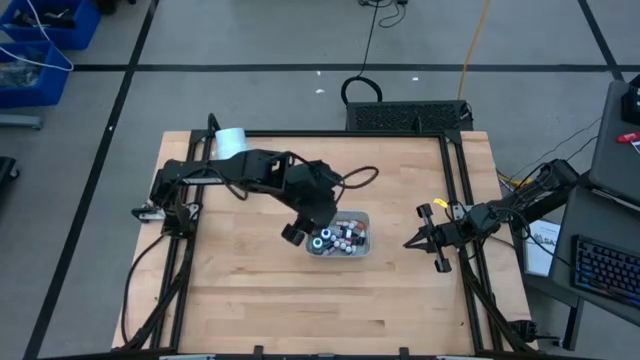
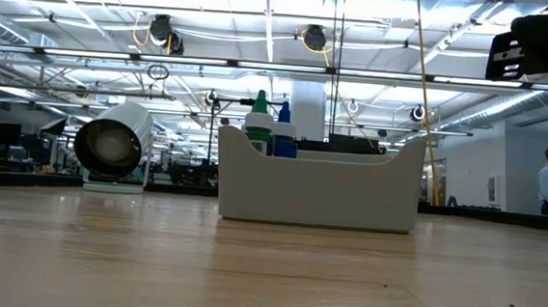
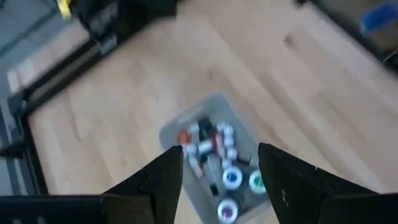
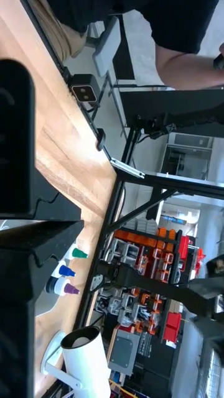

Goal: Pick & Place food coloring
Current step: Return to Home Position

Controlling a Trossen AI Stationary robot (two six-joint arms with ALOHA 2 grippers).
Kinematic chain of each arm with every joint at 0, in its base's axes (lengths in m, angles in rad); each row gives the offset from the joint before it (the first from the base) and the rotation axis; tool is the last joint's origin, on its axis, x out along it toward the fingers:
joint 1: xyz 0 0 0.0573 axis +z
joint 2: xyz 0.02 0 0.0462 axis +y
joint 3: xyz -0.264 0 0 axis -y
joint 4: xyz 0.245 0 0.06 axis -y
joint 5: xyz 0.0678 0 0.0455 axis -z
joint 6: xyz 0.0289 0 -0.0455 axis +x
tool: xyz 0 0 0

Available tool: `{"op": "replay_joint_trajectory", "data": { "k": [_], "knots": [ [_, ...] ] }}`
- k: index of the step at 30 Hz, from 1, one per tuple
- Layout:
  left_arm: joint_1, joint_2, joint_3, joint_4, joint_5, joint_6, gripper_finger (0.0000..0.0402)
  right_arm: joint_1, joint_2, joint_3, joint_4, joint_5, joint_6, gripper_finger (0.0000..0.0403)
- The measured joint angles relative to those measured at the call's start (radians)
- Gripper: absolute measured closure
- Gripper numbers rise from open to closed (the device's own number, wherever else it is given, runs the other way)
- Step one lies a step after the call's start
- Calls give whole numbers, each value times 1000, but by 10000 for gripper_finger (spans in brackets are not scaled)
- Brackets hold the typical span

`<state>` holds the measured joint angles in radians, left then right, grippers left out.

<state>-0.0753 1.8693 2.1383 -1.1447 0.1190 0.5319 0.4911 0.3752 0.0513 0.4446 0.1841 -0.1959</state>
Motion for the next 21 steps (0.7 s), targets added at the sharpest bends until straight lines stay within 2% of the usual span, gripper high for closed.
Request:
{"op": "replay_joint_trajectory", "data": {
  "k": [5, 10, 21],
  "knots": [
    [-6, 11, -3, -35, -3, 30, 190, 0, 0, 0, 1, 0, 2, 403],
    [-5, 8, -3, 23, 11, -25, 190, 0, 0, 0, 15, -1, 27, 403],
    [-5, 8, -3, 21, 10, -115, 190, 0, 0, 0, 35, 0, 43, 403]
  ]
}}
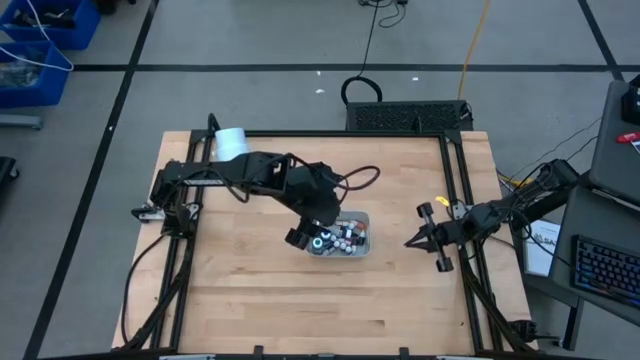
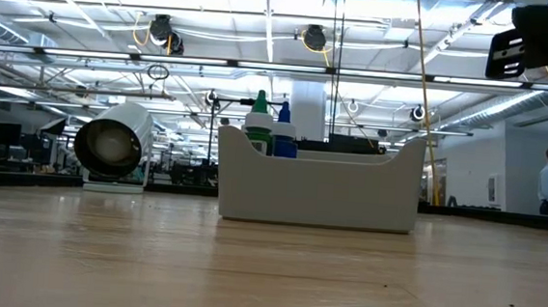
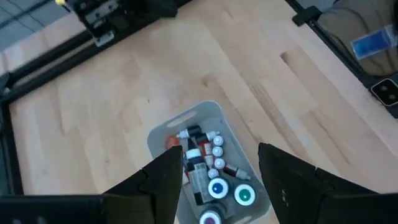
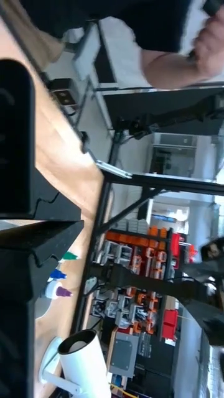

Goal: Pick & Place food coloring
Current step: Return to Home Position

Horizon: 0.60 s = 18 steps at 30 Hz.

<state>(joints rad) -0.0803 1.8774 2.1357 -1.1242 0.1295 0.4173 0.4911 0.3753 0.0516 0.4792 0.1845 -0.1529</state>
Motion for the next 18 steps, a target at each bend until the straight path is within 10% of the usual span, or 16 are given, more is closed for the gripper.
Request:
{"op": "replay_joint_trajectory", "data": {
  "k": [18],
  "knots": [
    [-20, 0, 1, 7, -44, -37, 316, 0, 1, 0, 26, -2, 10, 403]
  ]
}}
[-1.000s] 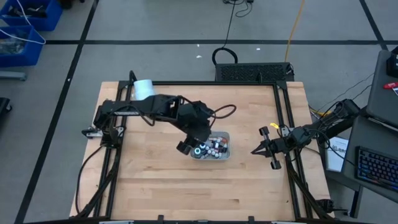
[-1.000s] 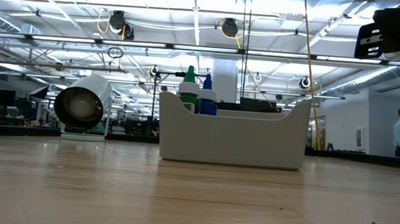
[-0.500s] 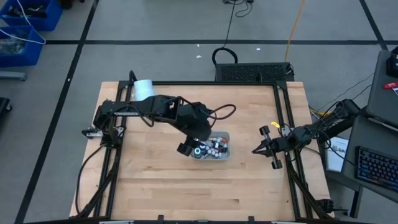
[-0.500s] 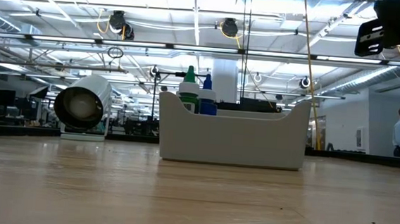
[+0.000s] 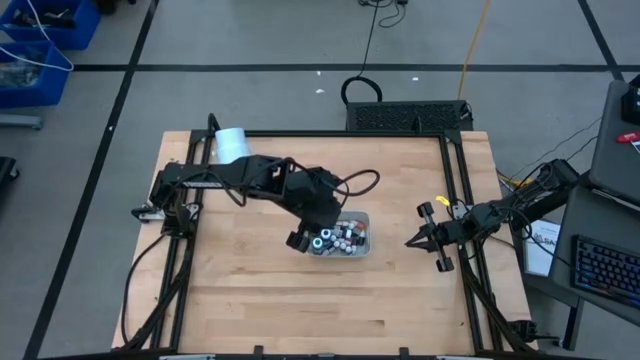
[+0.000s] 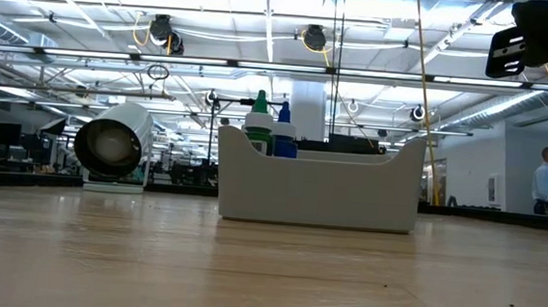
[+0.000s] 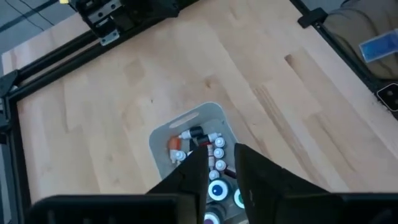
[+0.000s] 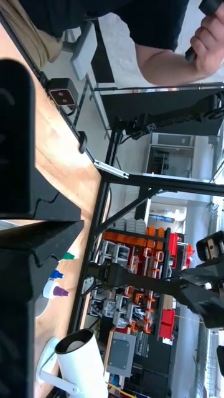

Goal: Pick & Place food coloring
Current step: Return to Home Position

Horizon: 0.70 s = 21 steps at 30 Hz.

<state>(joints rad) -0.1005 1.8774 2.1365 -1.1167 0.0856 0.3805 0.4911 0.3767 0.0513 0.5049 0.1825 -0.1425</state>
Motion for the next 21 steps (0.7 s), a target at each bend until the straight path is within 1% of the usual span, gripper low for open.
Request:
{"op": "replay_joint_trajectory", "data": {
  "k": [5, 15, 21],
  "knots": [
    [-2, 0, 0, 16, 0, -6, 331, 0, 0, 0, 0, 0, 0, 403],
    [-2, 0, 0, 22, -1, -54, 328, 0, 0, 0, 0, 0, 23, 403],
    [0, 0, -2, 17, -7, -108, 328, 0, 0, 0, 0, 0, 23, 403]
  ]
}}
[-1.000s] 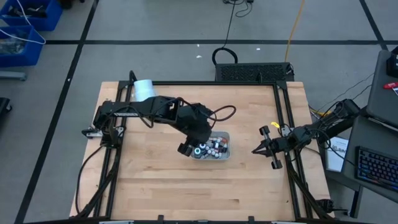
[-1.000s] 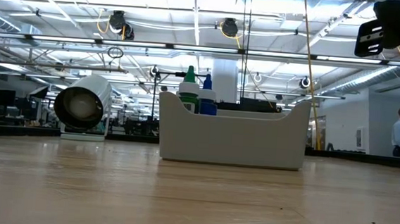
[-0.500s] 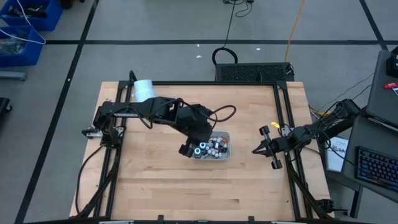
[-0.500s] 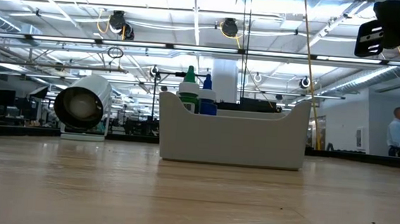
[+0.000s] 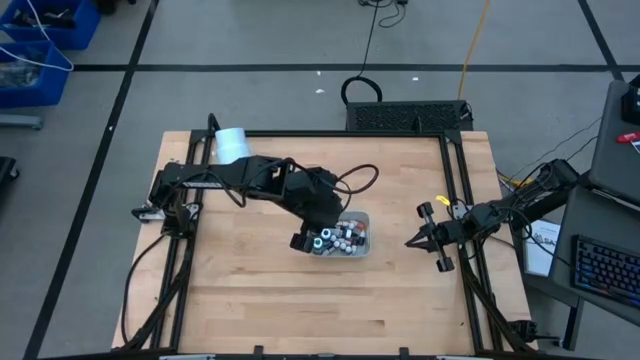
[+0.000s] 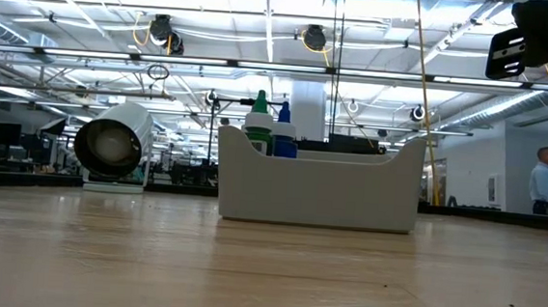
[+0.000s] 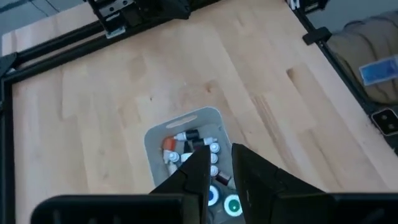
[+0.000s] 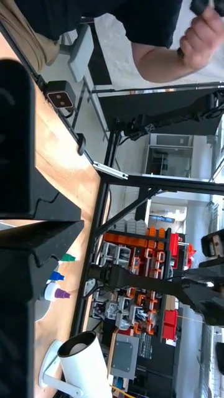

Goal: Pick & Place food coloring
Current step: Return to Home Position

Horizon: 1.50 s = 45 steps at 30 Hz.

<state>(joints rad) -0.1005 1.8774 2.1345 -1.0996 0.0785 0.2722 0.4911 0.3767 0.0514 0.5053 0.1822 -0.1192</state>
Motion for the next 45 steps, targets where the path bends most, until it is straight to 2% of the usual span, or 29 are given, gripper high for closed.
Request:
{"op": "replay_joint_trajectory", "data": {
  "k": [5, 10, 19, 27, 34, 45],
  "knots": [
    [14, 9, -156, 125, 26, -40, 328, 0, 0, 0, 1, 0, 0, 403],
    [15, 11, -389, 391, 25, -22, 328, 0, 0, 0, 3, 0, 0, 403],
    [32, 10, -577, 629, 25, 32, 328, 0, 0, 0, 3, 0, 0, 403],
    [77, 8, -626, 666, 30, 6, 328, 0, 0, 0, 0, 0, 0, 403],
    [99, 8, -626, 665, 106, 4, 328, 0, 0, 0, 0, 0, 0, 403],
    [92, 8, -626, 771, 104, -50, 327, 0, 0, 0, 0, 0, 0, 403]
  ]
}}
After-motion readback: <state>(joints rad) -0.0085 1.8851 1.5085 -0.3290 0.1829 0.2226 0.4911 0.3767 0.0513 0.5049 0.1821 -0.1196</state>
